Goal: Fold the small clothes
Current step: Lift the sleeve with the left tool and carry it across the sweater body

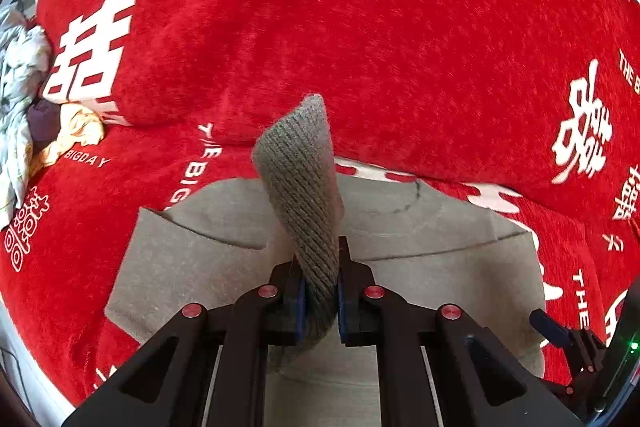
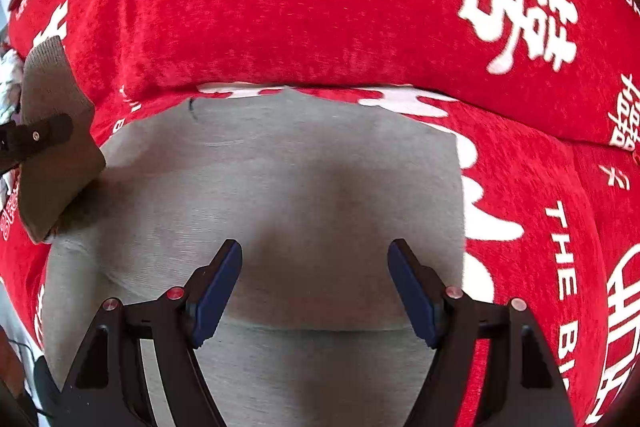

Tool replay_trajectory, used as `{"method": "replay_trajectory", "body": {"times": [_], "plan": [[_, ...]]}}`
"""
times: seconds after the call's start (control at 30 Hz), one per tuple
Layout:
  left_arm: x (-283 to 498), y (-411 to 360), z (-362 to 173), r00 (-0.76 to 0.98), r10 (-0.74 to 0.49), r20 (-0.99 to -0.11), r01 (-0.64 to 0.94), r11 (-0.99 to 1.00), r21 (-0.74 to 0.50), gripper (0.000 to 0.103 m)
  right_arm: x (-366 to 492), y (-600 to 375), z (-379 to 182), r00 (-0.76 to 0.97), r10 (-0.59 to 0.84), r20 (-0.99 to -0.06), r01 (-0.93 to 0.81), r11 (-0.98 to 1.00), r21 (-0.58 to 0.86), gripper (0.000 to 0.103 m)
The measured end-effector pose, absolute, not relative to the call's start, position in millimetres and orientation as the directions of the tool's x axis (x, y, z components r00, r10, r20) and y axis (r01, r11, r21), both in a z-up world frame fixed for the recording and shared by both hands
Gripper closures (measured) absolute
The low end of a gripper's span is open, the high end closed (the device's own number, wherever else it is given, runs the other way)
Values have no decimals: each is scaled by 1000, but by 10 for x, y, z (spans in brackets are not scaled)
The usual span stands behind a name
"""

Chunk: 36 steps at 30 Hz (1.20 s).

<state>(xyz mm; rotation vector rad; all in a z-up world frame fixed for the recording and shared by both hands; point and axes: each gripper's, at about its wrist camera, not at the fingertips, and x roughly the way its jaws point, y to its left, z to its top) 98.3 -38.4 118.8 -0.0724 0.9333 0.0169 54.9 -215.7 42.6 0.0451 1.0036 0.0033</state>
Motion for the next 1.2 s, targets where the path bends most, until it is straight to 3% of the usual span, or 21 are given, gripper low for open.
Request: {"method": "replay_trajectory", "body": {"times": [0.6, 1.2], "plan": [[940, -838, 1303, 600, -6, -800, 6, 1000, -3, 90, 346, -2323, 449, 544, 23, -839, 8, 999, 33, 25], [788, -1681, 1255, 596, -46, -802, 109, 994, 24, 90, -4, -3111, 481, 578, 11, -816, 103, 991, 86, 25]]}}
